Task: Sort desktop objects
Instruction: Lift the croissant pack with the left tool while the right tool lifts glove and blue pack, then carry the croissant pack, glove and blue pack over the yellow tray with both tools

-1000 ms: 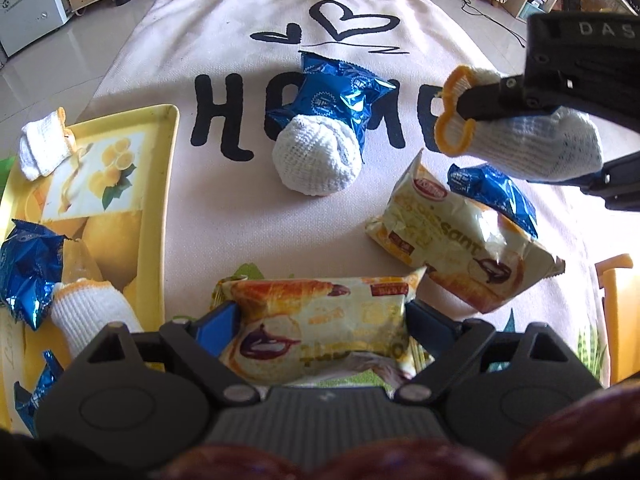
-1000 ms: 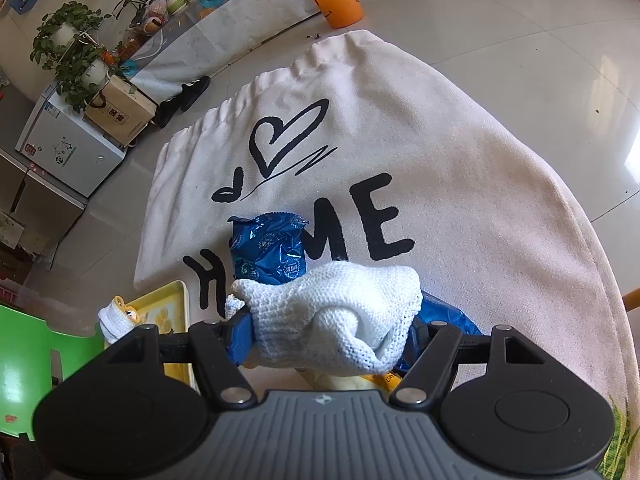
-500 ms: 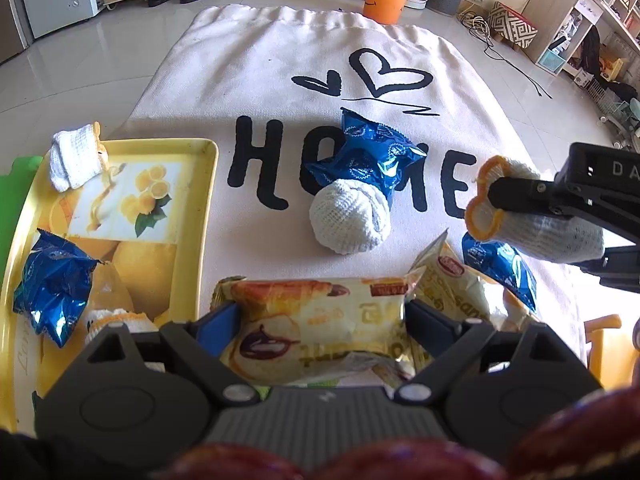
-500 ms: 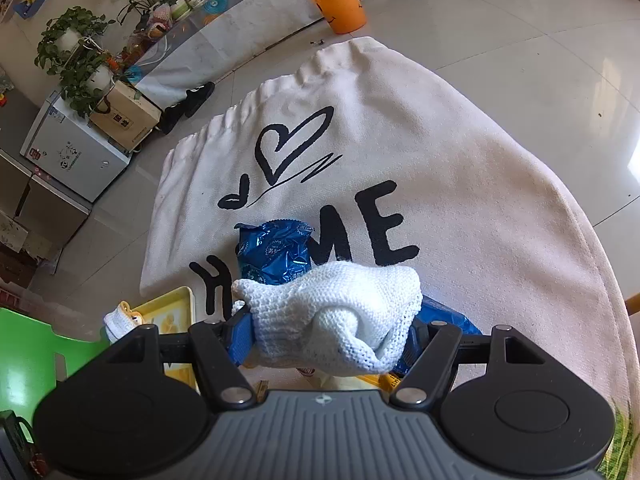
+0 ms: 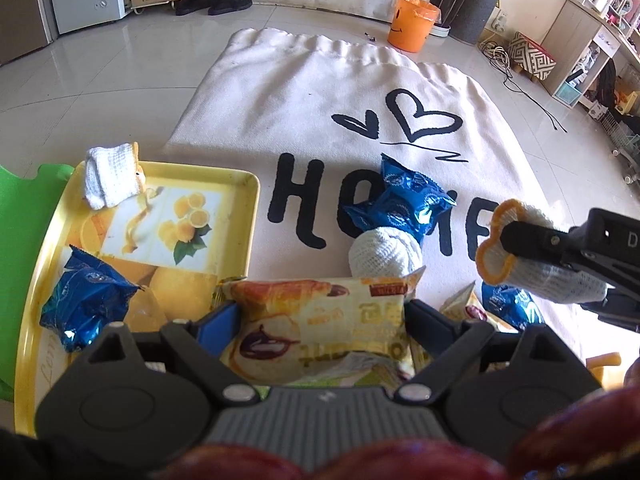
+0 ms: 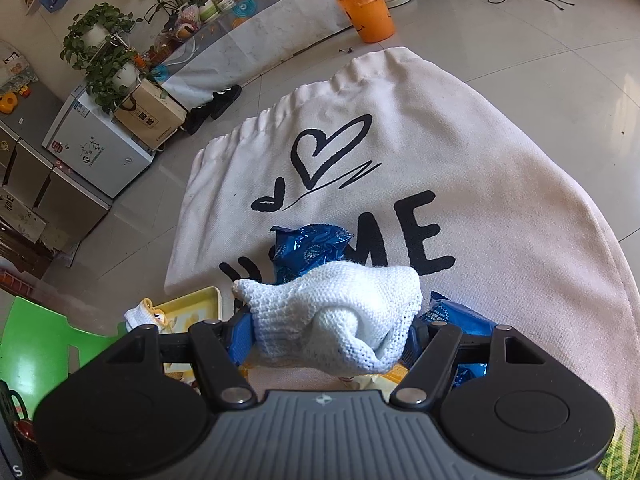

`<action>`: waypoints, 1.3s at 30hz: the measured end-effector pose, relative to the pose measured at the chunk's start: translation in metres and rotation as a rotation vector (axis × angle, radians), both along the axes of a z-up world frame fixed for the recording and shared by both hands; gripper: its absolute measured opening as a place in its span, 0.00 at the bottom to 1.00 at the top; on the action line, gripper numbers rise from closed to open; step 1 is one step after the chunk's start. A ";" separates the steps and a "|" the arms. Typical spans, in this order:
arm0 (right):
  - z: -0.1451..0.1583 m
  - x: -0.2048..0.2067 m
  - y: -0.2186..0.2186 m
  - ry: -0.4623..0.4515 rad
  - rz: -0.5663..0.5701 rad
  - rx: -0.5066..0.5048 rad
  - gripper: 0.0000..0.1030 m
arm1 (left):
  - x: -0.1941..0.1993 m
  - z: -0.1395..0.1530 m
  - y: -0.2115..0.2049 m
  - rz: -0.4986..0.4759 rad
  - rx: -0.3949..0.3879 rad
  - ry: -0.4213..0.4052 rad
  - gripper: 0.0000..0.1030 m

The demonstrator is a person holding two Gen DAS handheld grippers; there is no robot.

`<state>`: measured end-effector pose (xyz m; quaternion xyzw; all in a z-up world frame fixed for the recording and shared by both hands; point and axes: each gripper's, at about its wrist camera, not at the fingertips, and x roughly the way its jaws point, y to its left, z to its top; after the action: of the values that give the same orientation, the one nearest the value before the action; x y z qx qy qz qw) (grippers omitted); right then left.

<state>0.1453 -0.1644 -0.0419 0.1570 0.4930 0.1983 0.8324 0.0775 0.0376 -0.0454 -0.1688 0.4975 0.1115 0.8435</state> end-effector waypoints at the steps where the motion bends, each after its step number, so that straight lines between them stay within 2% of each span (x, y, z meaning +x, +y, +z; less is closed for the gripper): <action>1: 0.001 -0.001 0.003 -0.004 0.006 0.001 0.67 | 0.000 0.001 0.004 0.009 0.001 -0.004 0.89; 8: 0.007 -0.007 0.027 -0.055 0.071 -0.002 0.67 | 0.000 0.008 0.032 0.062 0.010 -0.020 0.89; 11: 0.008 -0.011 0.038 -0.074 0.102 -0.004 0.67 | 0.000 0.010 0.045 0.090 0.036 -0.023 0.89; 19: 0.008 -0.018 0.062 -0.091 0.181 0.009 0.67 | -0.005 0.010 0.079 0.169 0.052 -0.017 0.89; 34: -0.025 -0.045 0.135 -0.017 0.426 -0.021 0.67 | -0.021 0.012 0.128 0.259 0.128 0.000 0.89; 39: -0.037 -0.053 0.162 -0.017 0.460 -0.022 0.67 | -0.023 0.015 0.134 0.282 0.165 0.001 0.89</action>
<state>0.0924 -0.0026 -0.0787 0.0298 0.5108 0.3790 0.7711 0.0541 0.1719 -0.0303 -0.1671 0.4583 0.2695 0.8303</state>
